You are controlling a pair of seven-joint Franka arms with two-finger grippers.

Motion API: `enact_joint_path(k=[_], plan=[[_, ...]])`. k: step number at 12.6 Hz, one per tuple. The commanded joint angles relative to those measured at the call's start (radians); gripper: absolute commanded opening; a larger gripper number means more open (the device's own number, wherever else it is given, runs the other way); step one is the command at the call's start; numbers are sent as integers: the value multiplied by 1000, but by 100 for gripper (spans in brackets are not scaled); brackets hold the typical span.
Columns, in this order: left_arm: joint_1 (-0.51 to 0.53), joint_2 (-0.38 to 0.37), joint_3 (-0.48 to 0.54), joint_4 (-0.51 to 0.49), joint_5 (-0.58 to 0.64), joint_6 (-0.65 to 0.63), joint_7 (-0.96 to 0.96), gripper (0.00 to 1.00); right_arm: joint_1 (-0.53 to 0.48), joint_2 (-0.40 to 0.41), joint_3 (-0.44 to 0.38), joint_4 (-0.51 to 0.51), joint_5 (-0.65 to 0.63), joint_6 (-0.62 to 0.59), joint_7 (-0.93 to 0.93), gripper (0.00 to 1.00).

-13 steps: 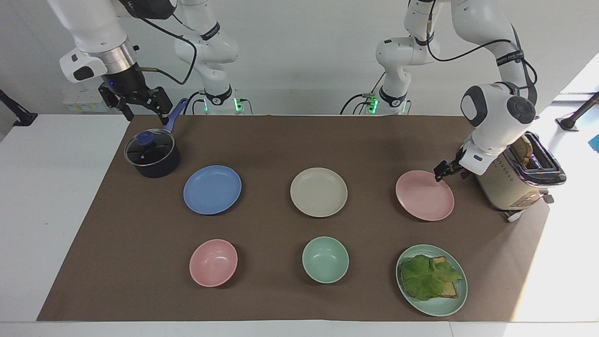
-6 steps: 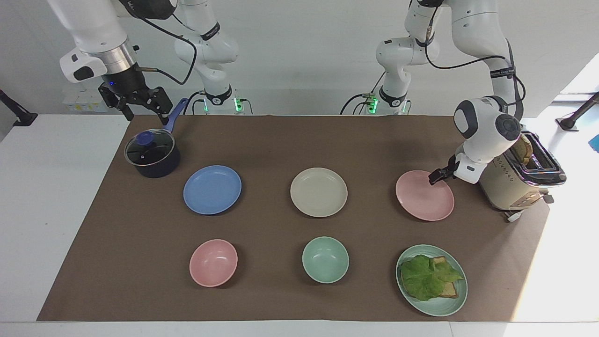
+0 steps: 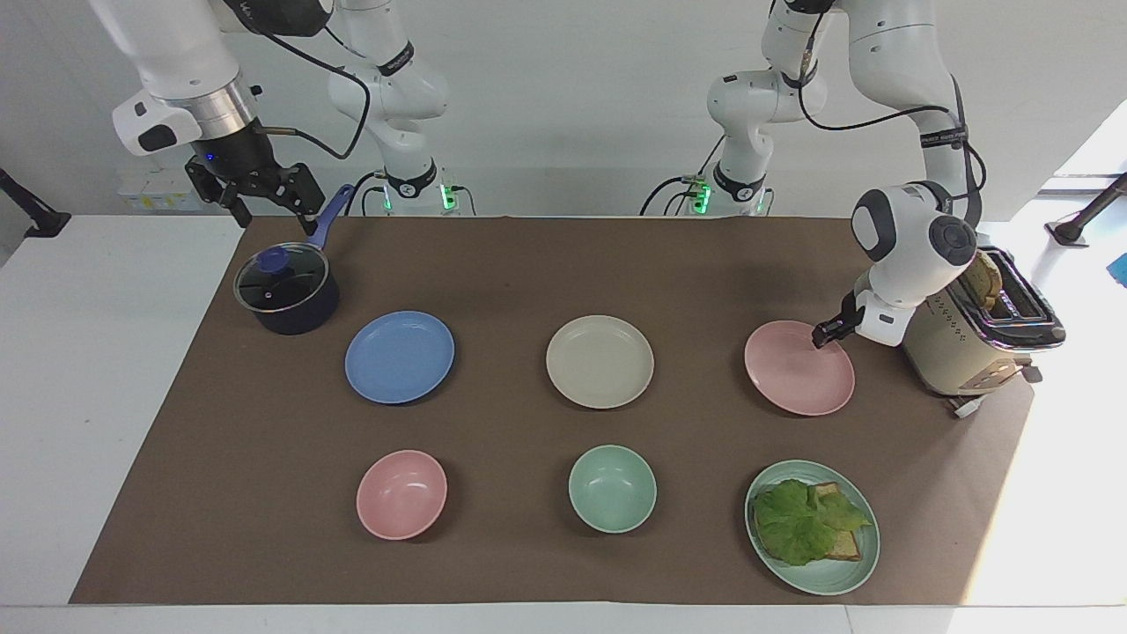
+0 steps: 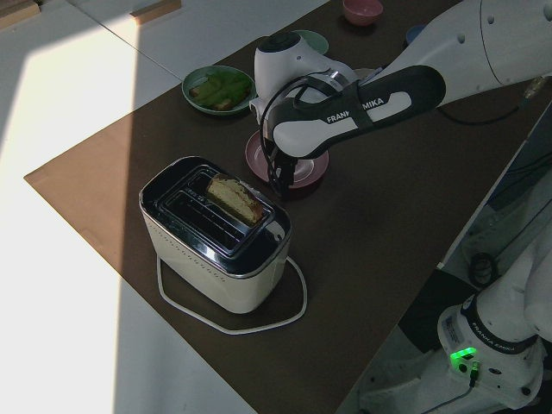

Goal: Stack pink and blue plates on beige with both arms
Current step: 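Reach the left gripper to the rim of the pink plate and grasp it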

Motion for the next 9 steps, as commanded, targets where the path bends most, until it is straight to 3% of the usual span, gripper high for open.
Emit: enact_joint_path(k=[1, 5, 7, 9], plan=[[2, 18, -4, 71, -1, -94, -24, 0, -13, -12, 4, -7, 3, -15, 0, 100], [-9, 11, -7, 259, -16, -395, -25, 0, -13, -12, 4, -7, 3, -15, 0, 100], [-16, -4, -19, 361, -117, -542, -53, 0, -16, -14, -1, -8, 3, -15, 0, 100], [-53, -30, -80, 389, -139, -578, -178, 0, -16, -14, -2, -11, 3, -15, 0, 100]])
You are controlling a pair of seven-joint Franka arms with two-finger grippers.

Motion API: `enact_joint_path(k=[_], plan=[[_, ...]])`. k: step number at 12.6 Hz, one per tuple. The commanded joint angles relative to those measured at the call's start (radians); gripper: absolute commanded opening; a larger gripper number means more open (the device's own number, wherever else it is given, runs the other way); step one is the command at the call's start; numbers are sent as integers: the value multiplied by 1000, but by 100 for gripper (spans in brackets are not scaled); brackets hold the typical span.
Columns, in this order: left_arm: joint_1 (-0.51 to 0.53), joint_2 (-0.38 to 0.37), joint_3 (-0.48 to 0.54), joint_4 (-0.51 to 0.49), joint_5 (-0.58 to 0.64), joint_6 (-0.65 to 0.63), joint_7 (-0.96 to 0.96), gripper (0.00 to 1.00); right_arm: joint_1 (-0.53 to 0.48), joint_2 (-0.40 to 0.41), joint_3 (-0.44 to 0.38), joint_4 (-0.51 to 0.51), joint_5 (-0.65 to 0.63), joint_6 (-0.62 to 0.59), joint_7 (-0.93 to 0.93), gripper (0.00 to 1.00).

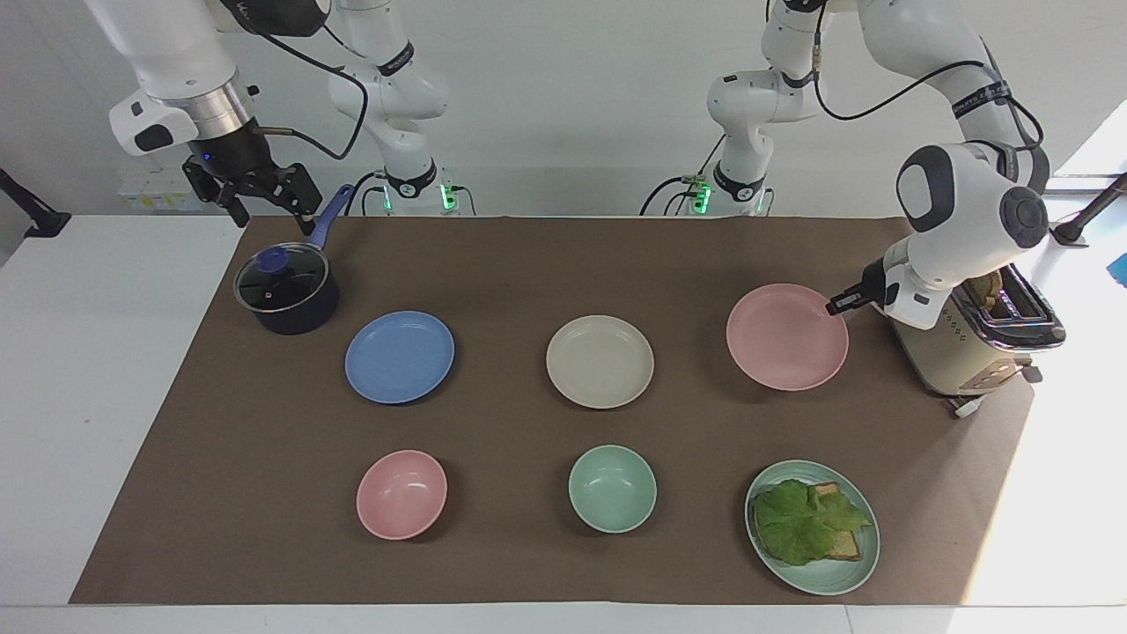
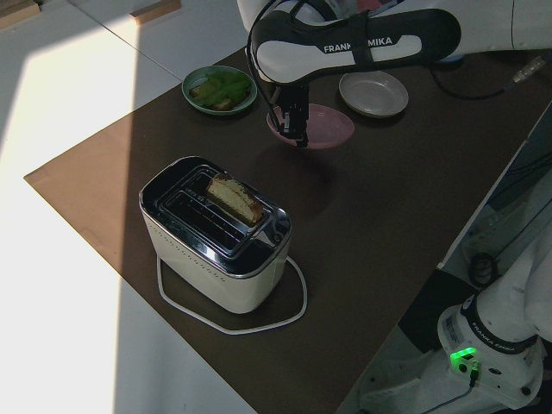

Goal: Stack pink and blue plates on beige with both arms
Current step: 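Carry the pink plate with the left gripper onto the beige plate and release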

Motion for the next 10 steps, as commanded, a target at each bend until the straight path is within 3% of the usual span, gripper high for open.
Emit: enact_joint_path(k=[1, 6, 8, 10], plan=[[-70, -21, -77, 32, -37, -35, -175, 0, -9, -14, 0, -12, 3, -15, 0, 100], [-323, -17, -104, -35, -92, 168, -321, 0, -9, -14, 0, -12, 3, -15, 0, 100], [-369, -6, -105, -130, -96, 347, -320, 0, -9, -14, 0, -12, 3, -15, -1, 100], [-381, 34, -105, -147, -108, 432, -323, 0, -9, -14, 0, -12, 3, -15, -1, 100]])
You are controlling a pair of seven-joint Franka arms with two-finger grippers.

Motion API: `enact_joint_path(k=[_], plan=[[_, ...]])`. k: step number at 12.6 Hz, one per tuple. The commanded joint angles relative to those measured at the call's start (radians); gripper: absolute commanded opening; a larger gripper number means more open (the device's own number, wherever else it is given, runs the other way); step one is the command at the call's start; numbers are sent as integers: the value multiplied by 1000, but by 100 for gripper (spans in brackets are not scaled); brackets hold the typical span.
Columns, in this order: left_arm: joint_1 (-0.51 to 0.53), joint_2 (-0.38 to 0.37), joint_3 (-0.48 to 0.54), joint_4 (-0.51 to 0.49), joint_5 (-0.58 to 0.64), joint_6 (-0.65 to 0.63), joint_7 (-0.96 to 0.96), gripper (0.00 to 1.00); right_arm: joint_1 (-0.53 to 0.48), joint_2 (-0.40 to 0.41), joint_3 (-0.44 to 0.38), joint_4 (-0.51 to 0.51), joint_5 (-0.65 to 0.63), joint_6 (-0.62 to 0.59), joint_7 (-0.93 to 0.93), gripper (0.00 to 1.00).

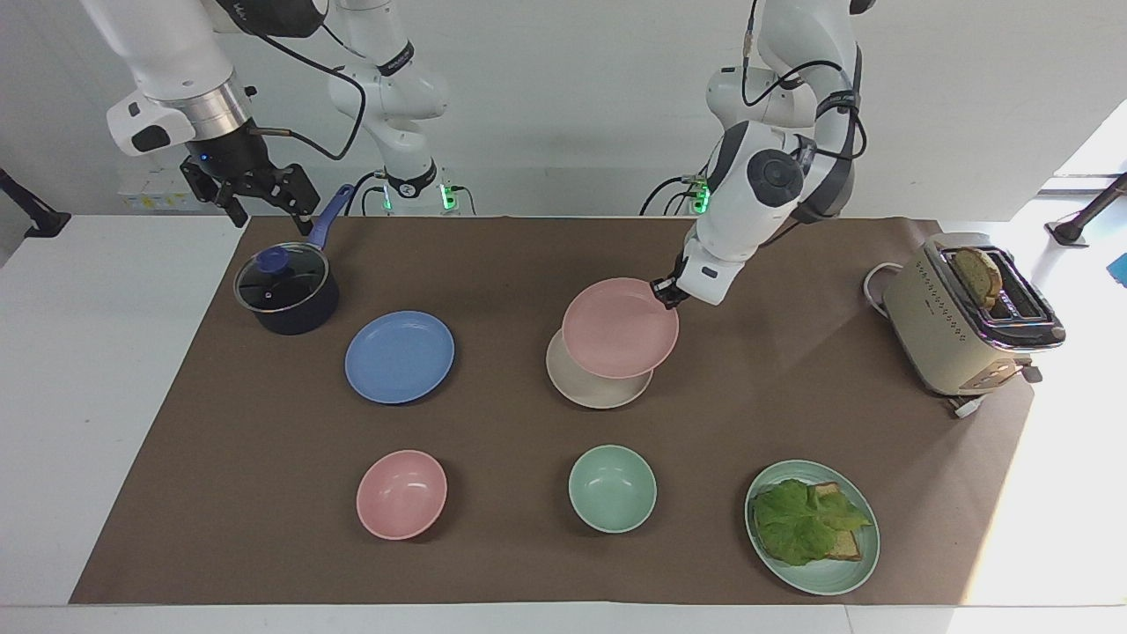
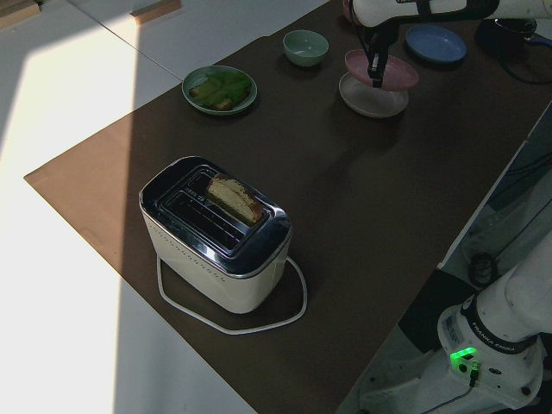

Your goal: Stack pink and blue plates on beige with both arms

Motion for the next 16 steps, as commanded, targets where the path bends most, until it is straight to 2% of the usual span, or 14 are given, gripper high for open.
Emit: enact_joint_path(k=[1, 2, 3, 6, 8, 10, 13, 16], plan=[[-15, 18, 19, -30, -44, 86, 7, 2, -6, -14, 0, -11, 3, -12, -1, 100], [-15, 20, 19, -27, -49, 87, 9, 78, -8, -14, -1, -11, 3, -12, -1, 100], [-15, 20, 20, -25, -49, 87, 4, 100, -11, -14, -1, -11, 3, -10, -3, 100], [-8, 20, 25, -15, -37, 64, 13, 100, -11, -14, -1, -11, 3, -10, -3, 100], [53, 3, 40, 1, 20, 15, 36, 100, -11, -14, -1, -11, 3, -12, -3, 100], [149, 0, 42, 75, 141, -67, 181, 100, -13, -14, -1, -11, 3, -10, -3, 100], [335, -52, 46, 135, 161, -89, 506, 100, -16, -15, 0, -20, 3, 8, -4, 100], [407, -83, 48, 281, 246, -237, 662, 100, -14, -15, 0, -25, 3, 37, -23, 100]])
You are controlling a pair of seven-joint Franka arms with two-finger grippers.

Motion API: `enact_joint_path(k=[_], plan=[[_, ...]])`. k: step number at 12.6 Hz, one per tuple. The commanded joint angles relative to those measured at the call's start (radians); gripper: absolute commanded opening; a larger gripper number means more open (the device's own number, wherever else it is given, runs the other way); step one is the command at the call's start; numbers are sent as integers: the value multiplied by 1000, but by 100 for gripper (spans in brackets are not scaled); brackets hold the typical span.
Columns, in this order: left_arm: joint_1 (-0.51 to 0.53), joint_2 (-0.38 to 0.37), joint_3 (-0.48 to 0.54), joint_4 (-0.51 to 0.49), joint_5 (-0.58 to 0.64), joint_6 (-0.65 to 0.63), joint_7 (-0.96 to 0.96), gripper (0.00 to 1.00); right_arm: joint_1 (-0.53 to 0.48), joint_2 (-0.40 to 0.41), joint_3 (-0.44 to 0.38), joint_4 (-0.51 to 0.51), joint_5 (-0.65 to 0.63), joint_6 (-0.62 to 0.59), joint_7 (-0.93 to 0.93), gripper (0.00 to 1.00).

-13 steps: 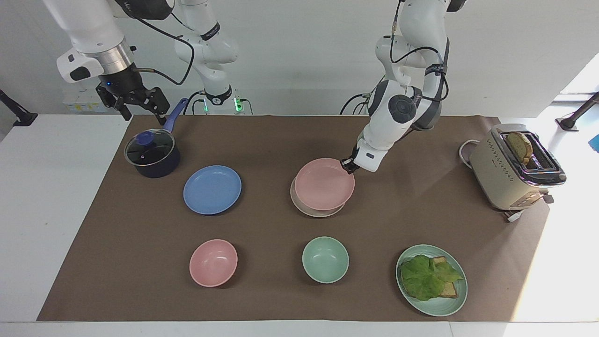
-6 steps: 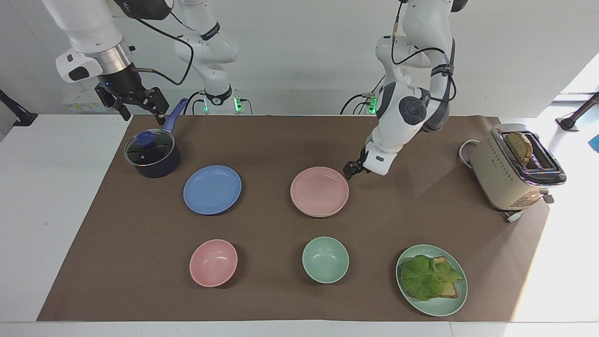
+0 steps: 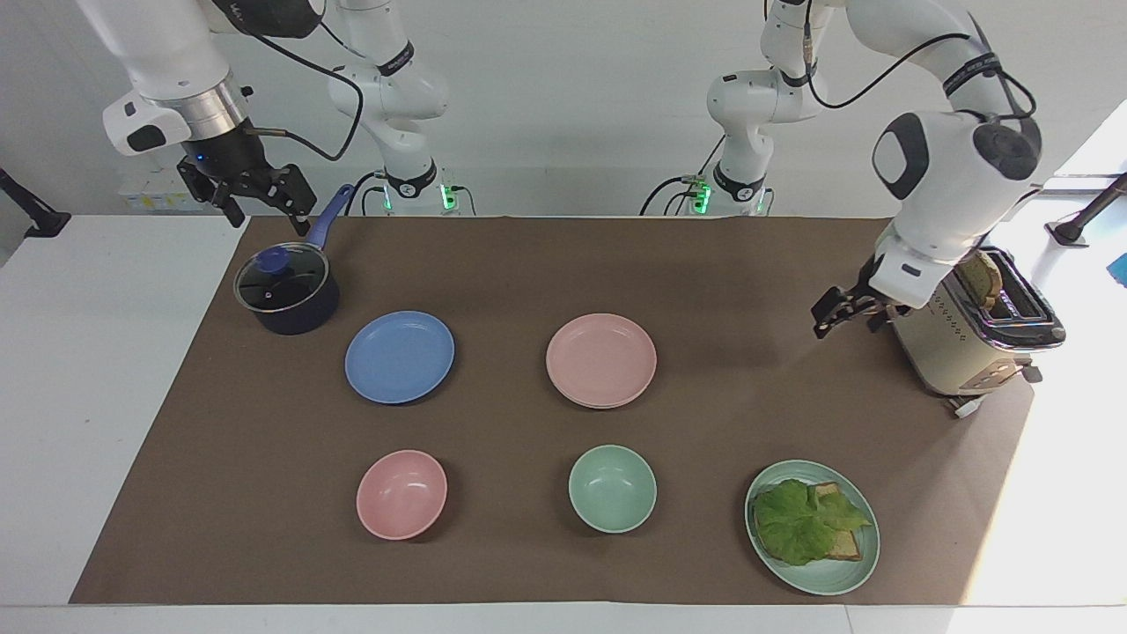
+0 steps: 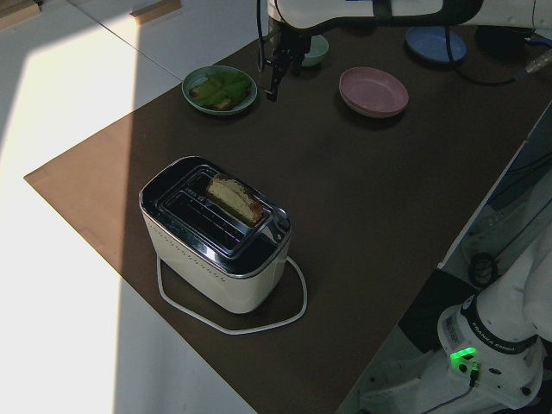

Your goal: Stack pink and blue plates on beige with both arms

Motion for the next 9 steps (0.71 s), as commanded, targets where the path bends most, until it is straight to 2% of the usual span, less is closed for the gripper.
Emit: enact_joint_path(k=[1, 3, 7, 9], plan=[[32, -18, -12, 144, 51, -149, 81, 100, -9, -17, 7, -39, 3, 53, -29, 100], [36, -23, 0, 186, 56, -187, 84, 100, -6, -20, 9, -64, 5, 94, -29, 100], [30, -49, 6, 177, 49, -191, 76, 100, 5, -3, 18, -151, 5, 238, -21, 100], [32, -49, 6, 178, 49, -191, 75, 100, 21, 34, 18, -199, 5, 321, -13, 100]])
